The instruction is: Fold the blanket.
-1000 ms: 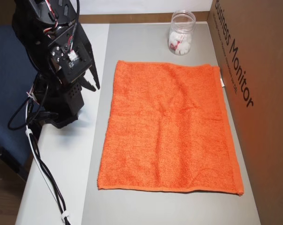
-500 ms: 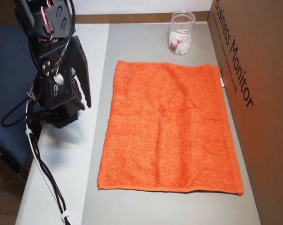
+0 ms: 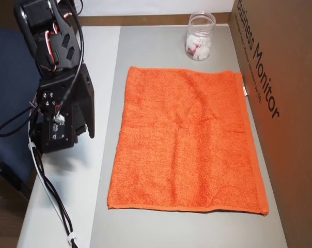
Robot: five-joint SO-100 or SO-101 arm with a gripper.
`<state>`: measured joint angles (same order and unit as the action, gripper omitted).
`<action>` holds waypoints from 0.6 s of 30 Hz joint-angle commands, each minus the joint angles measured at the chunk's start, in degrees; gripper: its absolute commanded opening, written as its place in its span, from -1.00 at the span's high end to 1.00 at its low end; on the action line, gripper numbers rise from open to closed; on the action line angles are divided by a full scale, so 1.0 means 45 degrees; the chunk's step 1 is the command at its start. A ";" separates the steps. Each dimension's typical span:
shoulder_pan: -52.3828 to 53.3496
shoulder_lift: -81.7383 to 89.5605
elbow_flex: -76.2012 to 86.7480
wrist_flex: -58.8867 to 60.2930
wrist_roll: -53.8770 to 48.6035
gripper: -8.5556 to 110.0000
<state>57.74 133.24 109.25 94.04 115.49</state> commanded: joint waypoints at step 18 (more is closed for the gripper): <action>0.0195 -0.3867 -0.0059 -0.4258 -0.0078 0.62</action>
<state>58.18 117.07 109.25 76.99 115.49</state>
